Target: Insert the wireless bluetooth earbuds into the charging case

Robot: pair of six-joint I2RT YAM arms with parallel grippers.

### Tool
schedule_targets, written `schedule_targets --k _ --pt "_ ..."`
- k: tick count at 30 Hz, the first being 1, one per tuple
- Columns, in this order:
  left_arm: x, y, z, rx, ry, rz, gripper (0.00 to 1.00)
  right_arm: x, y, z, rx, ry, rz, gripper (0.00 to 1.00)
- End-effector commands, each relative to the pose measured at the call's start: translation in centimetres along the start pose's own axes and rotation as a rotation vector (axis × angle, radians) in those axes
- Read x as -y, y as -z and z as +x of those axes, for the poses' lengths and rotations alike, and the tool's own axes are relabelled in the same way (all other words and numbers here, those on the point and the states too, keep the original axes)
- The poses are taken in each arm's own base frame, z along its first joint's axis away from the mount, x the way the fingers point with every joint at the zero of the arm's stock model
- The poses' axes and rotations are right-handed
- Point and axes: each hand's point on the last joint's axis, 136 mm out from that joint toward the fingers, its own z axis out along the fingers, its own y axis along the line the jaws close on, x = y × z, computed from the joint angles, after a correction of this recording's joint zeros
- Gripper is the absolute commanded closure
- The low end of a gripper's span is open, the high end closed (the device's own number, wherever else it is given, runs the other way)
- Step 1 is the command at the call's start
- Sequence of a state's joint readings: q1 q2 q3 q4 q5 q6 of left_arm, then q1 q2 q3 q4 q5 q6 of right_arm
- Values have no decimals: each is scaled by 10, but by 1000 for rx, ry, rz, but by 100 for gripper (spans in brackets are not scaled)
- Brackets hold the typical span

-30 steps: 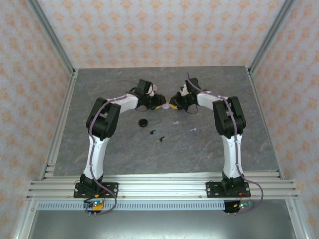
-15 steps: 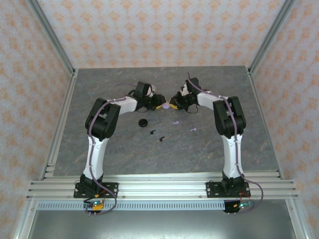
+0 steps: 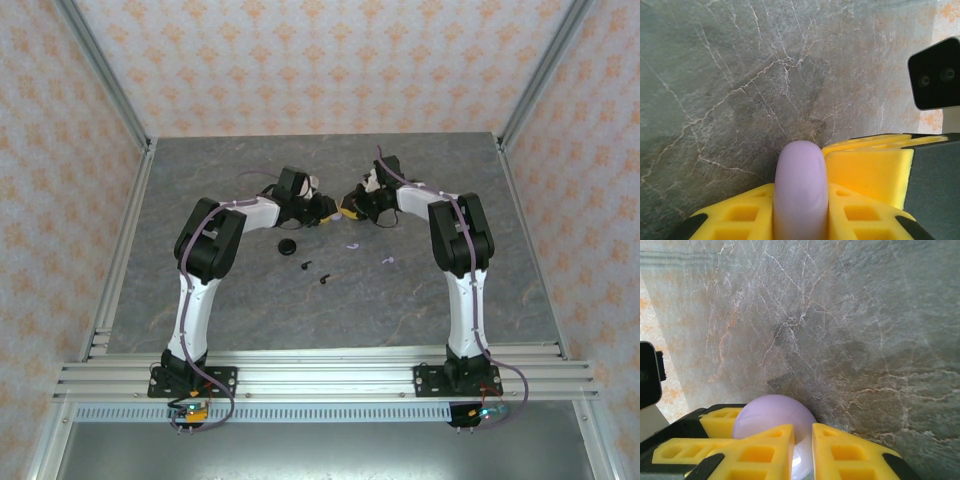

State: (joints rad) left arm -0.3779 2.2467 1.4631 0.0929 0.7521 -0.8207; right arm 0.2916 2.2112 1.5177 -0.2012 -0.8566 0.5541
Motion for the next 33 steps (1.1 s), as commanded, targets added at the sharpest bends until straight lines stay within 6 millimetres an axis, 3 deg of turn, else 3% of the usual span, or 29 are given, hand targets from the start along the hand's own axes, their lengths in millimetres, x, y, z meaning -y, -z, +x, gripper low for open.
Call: schedule_targets --k 1,7,11,16,19,28,33 --pt "-13 -3 13 -34 14 -54 80 -1 3 2 1 -2 1 79" --pt "-2 15 7 -23 -46 -65 82 -15 31 2 66 52 9 68" --pt "14 37 4 -11 -112 -17 83 -24 63 2 122 101 -13 63" --pt "48 78 4 3 -262 62 84 -44 116 7 192 218 -76 61" --pt "80 109 9 20 -386 133 84 -61 148 20 210 321 -122 60" --pt "175 195 57 -12 -714 372 84 -144 232 88 208 652 -332 60" --pt "210 225 99 -91 -883 454 84 -172 254 118 173 761 -431 55"
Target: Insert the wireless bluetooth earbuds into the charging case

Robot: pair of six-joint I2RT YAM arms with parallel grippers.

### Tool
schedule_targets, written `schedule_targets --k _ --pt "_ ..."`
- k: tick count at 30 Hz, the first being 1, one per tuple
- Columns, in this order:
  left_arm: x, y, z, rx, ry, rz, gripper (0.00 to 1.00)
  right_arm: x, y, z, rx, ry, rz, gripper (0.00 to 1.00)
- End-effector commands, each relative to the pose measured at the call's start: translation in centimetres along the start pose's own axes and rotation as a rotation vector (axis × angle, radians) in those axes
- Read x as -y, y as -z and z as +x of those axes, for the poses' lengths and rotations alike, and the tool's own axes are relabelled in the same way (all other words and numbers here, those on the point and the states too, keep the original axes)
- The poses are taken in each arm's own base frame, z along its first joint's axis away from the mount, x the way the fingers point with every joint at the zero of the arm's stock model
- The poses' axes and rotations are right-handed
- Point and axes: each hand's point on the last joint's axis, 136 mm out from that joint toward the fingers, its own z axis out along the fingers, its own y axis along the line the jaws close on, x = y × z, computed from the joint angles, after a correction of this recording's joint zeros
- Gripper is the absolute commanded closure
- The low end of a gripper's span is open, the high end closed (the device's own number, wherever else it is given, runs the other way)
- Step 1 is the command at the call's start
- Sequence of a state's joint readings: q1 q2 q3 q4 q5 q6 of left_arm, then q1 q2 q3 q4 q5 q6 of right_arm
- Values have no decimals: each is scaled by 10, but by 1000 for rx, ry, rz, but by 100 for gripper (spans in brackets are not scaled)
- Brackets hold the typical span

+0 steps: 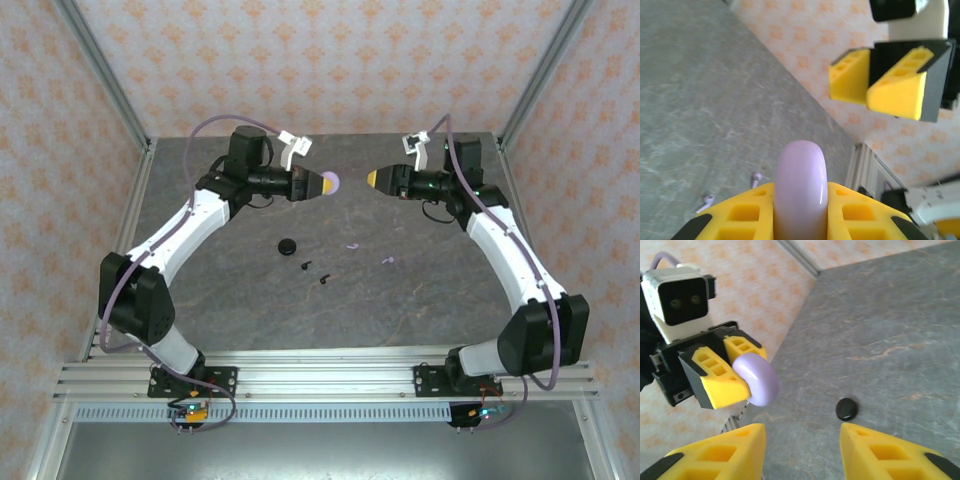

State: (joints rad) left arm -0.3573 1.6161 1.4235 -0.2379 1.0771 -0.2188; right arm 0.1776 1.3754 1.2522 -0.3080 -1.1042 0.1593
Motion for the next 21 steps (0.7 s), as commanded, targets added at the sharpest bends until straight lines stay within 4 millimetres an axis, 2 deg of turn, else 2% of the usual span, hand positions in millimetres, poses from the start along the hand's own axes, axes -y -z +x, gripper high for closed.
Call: schedule_targets --k 1,5,10,15,21 --pt "50 11 9 -69 -127 124 84 -39 6 8 -53 99 -131 54" --pt "66 18 5 -65 -164 140 84 -62 4 18 -94 163 -191 52" --pt "77 20 6 -85 -172 162 85 -78 -1 26 -134 209 -214 52" --pt "82 18 8 -93 -175 172 87 -88 -7 29 -160 232 -238 53" --pt "89 18 8 -98 -184 188 88 -86 -15 29 -180 220 -238 58"
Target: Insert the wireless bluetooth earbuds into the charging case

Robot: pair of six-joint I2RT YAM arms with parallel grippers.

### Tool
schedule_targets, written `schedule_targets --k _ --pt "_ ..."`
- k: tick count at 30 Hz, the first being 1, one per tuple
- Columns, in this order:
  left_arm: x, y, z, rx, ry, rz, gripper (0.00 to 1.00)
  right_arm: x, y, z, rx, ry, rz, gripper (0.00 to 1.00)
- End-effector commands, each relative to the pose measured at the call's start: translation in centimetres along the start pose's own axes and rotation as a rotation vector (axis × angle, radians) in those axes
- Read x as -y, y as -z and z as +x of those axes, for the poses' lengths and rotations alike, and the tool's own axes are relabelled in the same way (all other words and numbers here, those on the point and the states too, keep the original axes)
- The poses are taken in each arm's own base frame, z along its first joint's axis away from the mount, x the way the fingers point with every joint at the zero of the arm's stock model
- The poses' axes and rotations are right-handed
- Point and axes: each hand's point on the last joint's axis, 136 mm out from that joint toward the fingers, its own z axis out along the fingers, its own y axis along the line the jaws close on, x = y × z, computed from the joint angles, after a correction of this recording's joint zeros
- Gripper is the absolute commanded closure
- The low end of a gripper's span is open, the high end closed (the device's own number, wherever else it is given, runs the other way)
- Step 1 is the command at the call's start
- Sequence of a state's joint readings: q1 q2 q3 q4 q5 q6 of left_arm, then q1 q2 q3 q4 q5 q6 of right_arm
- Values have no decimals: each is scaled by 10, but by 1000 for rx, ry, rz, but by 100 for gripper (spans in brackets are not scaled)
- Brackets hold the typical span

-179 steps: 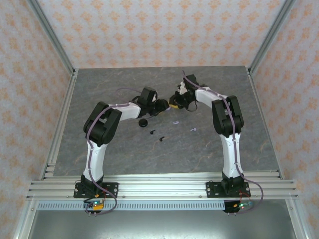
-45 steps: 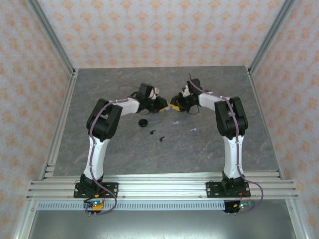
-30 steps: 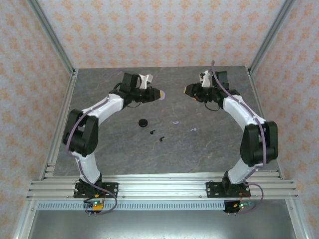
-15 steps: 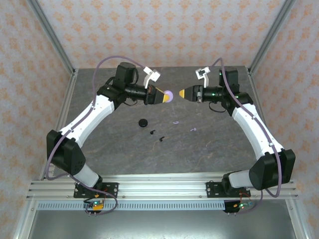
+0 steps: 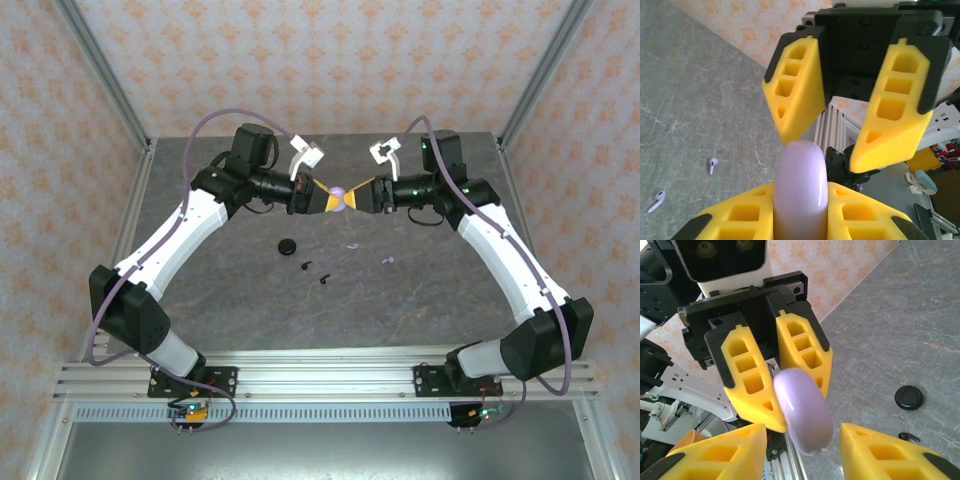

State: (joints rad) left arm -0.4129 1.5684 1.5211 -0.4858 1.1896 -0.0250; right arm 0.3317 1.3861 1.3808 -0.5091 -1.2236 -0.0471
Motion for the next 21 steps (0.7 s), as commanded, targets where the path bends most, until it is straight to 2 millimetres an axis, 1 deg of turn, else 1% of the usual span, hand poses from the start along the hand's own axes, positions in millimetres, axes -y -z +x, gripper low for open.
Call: schedule_targets --k 1,9,15,16,17,19,20,21 --pt "27 7 -11 14 -65 45 88 -8 -2 -6 -7 39 -31 58" --pt "30 5 -11 8 -67 55 88 -16 -9 -1 -39 54 -74 63" --pt "30 4 -15 18 -64 48 87 -18 -8 -3 -33 59 -78 74" --pt "29 4 -16 27 -62 38 84 -18 -8 -4 -26 61 -74 75" --pt "28 5 -18 37 -60 24 78 -17 -7 -6 -16 60 -65 76" --pt "26 7 -22 66 -57 -3 68 -17 -6 -9 5 68 -49 77" --pt "25 8 -22 77 -55 -15 65 -19 -5 -9 10 71 -50 77" --pt "24 10 -24 91 -52 -34 63 -19 -5 -10 14 72 -49 77"
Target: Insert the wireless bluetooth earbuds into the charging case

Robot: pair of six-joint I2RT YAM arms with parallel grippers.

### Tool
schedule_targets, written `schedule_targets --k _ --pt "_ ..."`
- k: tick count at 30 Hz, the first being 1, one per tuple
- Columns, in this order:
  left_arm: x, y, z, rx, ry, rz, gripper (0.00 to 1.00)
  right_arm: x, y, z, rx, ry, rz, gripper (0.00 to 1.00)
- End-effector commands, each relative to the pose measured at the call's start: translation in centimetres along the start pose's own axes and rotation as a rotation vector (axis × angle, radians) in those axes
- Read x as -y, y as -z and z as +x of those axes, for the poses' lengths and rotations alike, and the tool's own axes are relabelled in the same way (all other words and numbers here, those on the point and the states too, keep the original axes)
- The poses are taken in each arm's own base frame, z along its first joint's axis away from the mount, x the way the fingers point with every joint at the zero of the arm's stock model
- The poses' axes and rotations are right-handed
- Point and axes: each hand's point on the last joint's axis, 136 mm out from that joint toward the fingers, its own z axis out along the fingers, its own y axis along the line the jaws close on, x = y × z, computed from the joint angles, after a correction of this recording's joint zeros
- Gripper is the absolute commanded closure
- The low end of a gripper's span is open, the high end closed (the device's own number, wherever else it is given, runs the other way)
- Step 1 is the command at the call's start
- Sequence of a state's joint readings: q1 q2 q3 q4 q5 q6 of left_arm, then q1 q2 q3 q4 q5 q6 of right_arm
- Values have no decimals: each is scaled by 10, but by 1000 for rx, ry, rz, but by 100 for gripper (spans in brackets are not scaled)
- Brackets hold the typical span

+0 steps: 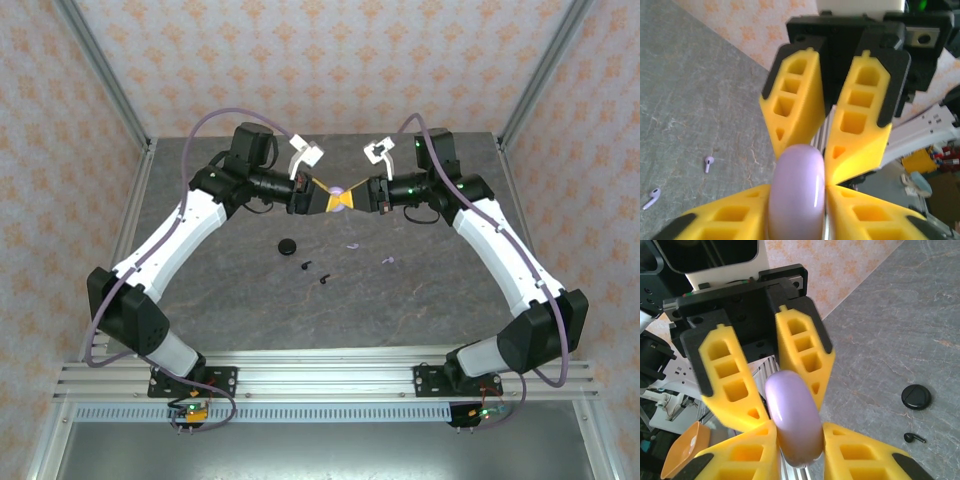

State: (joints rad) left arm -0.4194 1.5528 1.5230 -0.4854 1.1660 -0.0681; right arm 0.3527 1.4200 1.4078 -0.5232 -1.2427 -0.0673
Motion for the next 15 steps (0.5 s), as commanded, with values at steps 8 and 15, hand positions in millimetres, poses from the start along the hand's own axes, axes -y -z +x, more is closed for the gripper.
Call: schedule_targets --k 8,15 --pt "15 21 -25 192 -38 -101 50 -19 7 -20 74 61 -6 77" --pt "8 30 -26 324 12 -141 45 -17 6 -33 142 23 -13 77"
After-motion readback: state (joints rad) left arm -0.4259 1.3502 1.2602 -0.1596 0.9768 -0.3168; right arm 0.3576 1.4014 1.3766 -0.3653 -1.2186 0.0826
